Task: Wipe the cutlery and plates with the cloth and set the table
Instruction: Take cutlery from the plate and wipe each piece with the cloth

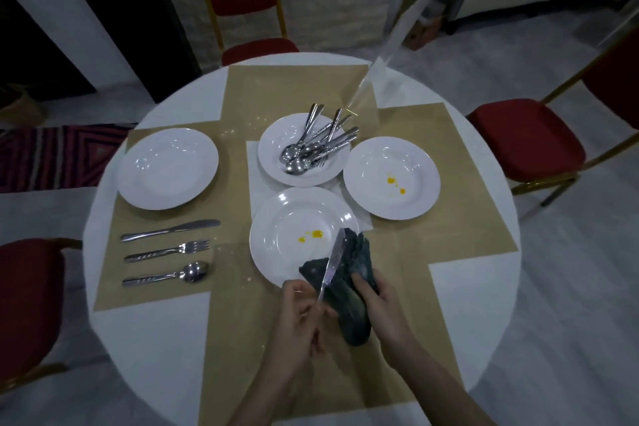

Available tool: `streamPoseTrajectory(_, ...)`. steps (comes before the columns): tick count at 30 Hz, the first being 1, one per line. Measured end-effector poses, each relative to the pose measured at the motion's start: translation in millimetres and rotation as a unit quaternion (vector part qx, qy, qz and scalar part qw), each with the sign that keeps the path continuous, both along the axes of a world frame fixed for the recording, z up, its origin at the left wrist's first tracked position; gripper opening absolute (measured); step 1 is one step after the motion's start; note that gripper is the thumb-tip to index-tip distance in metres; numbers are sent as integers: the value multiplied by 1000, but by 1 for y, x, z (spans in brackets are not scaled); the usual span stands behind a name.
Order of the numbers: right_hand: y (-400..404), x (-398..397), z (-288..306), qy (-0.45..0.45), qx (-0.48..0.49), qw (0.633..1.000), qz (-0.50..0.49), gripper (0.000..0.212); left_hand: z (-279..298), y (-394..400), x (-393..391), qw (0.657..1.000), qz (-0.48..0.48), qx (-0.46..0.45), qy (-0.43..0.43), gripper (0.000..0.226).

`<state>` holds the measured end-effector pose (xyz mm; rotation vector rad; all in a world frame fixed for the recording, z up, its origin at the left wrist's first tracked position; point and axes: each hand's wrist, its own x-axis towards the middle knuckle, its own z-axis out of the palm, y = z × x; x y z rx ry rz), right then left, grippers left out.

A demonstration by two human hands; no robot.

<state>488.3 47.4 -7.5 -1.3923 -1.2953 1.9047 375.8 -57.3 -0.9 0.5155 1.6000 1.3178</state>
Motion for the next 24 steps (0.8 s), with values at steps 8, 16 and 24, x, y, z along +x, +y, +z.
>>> streamPoseTrajectory(8, -1, 39, 3, 62, 27, 998, 12, 33, -7, 15, 52, 995, 0, -38, 92, 10)
streamPoseTrajectory(16, 10, 51, 5, 53, -100, 994, 12, 29, -1, 26, 84, 985, -51, -35, 158, 21)
streamPoseTrajectory(24, 11, 31, -2, 47, -208, 976, -54, 30, -1, 13, 85, 989, 3, -74, 126, 14)
